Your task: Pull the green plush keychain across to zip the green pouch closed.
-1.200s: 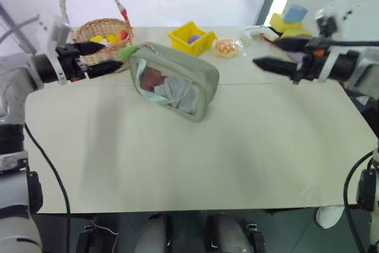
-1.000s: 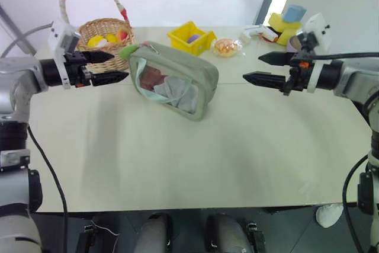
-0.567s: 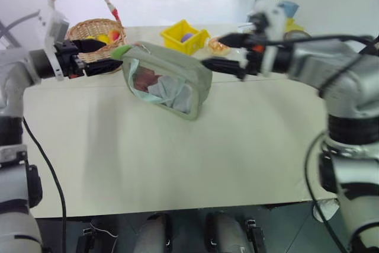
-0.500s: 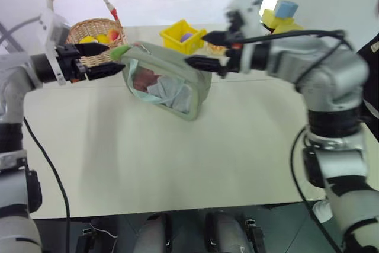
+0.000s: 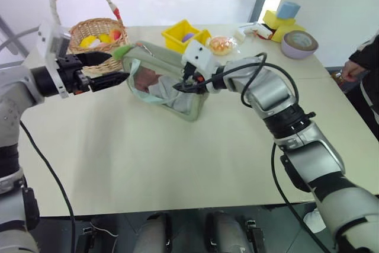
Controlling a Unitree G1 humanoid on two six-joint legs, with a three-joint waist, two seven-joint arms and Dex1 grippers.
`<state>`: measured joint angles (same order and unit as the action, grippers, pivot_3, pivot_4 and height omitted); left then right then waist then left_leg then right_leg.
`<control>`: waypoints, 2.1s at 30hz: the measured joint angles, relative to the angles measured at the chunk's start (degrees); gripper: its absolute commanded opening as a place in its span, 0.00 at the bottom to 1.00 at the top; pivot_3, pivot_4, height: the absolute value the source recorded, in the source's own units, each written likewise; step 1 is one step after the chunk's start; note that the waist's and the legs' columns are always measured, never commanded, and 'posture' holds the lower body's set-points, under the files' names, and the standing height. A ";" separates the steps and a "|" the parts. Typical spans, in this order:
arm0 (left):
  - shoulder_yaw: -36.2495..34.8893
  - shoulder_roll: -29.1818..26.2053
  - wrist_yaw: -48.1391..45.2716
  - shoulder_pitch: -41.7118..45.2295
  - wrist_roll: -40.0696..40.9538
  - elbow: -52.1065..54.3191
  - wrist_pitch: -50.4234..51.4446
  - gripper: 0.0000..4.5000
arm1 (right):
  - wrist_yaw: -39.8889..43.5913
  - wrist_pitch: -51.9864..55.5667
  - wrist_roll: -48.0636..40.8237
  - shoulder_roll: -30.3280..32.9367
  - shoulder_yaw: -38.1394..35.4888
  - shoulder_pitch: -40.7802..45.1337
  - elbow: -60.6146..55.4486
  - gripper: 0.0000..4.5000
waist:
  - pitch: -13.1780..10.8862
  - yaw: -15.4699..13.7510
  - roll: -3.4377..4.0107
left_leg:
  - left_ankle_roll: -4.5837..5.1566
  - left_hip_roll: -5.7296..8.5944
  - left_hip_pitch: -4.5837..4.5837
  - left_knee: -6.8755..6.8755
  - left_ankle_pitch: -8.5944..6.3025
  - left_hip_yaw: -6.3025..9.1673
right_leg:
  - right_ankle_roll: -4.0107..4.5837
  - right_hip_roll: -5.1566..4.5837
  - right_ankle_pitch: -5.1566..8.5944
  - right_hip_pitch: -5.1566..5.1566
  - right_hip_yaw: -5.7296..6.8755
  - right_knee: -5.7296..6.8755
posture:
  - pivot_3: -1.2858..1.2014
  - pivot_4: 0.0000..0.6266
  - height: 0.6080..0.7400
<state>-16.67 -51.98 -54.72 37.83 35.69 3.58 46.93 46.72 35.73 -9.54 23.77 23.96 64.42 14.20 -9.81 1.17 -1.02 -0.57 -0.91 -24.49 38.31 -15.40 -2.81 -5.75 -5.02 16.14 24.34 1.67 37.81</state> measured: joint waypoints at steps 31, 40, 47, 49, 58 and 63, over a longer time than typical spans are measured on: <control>1.37 -0.42 -1.49 0.72 -0.04 -2.82 -2.37 1.00 | 23.32 -22.06 -0.43 10.26 -8.02 -11.84 -8.75 0.66 | -0.02 -0.37 -0.02 | -0.05 0.00 0.03 0.01 0.03 -0.04 | 0.00 0.00 0.00 -0.01 0.00 -0.01 | 0.52 0.24 0.99; -0.12 -6.15 -4.82 -4.04 -1.38 -8.32 -4.03 1.00 | 21.03 -6.60 -6.08 19.02 -17.67 -13.54 -23.61 0.66 | -0.01 -0.21 -0.02 | 0.04 -0.03 0.09 -0.01 -0.02 -0.07 | 0.01 0.01 0.00 -0.02 0.00 0.00 | 0.52 0.24 0.99; -0.55 -6.59 -6.01 -7.60 -1.06 -6.76 -3.37 1.00 | 15.98 -4.61 -6.32 14.68 -14.41 -19.31 -26.46 0.60 | 0.00 -0.47 -0.03 | 0.12 -0.01 0.05 0.00 -0.07 -0.07 | 0.01 -0.02 0.00 -0.02 0.00 -0.01 | 0.52 0.24 0.99; -0.63 -6.56 -5.83 -8.36 0.04 -4.27 -2.15 1.00 | 15.35 -5.36 -6.08 13.72 -13.42 -19.77 -26.07 0.47 | 0.00 -0.51 -0.03 | 0.11 0.00 0.04 0.01 -0.06 -0.07 | 0.00 -0.04 0.00 -0.02 -0.01 -0.01 | 0.52 0.24 0.99; 0.53 -4.57 -3.65 -13.29 1.08 3.94 -1.22 0.95 | 15.11 -7.04 -5.27 13.33 -13.08 -19.99 -25.15 0.00 | 0.00 -0.41 -0.03 | 0.10 -0.01 0.06 0.00 -0.06 -0.08 | 0.01 -0.02 0.00 -0.02 -0.02 0.00 | 0.52 0.24 0.99; 1.02 -4.27 -3.69 -13.19 0.71 3.59 -2.42 0.49 | 14.98 -7.33 -5.18 13.13 -13.03 -19.98 -25.09 0.00 | 0.00 -0.41 -0.03 | 0.11 -0.01 0.06 0.00 -0.07 -0.07 | 0.01 -0.02 0.00 -0.02 -0.01 0.00 | 0.52 0.24 0.99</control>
<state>-15.65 -56.24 -58.41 24.64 36.40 7.17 44.51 61.70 28.40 -14.71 36.89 10.94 44.43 -10.89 -9.81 0.76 -1.05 -0.46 -0.92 -24.43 38.31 -15.47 -2.89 -5.74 -5.03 16.14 24.32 1.66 37.80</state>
